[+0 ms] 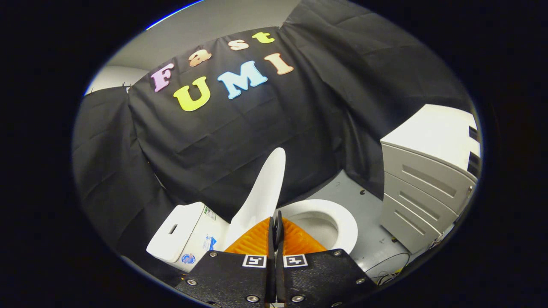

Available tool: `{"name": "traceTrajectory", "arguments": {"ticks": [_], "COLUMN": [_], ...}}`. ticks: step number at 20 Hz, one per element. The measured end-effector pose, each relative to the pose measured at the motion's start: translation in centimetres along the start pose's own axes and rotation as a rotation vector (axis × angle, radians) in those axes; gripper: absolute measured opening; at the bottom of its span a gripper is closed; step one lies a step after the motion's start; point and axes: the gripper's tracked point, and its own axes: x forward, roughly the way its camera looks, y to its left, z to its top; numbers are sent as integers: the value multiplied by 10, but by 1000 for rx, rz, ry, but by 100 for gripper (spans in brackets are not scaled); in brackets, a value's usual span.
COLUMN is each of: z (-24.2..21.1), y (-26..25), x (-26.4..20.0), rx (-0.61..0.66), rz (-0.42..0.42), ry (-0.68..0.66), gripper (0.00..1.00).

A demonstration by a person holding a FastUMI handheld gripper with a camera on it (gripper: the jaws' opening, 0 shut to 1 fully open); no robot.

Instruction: Open the toilet lid.

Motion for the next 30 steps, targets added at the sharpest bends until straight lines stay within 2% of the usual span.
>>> {"name": "traceTrajectory", "arguments": {"ticks": [7, 10, 21, 26, 30], "z": [23, 29, 38, 38, 37], "y": [62, 88, 165, 192, 224], "x": [-10, -14, -20, -21, -20], "rx": [-221, -279, -393, -399, -430], "rz": [8, 17, 68, 80, 121], "ry": [-39, -51, -84, -89, -112], "gripper": [0, 0, 0, 0, 0]}}
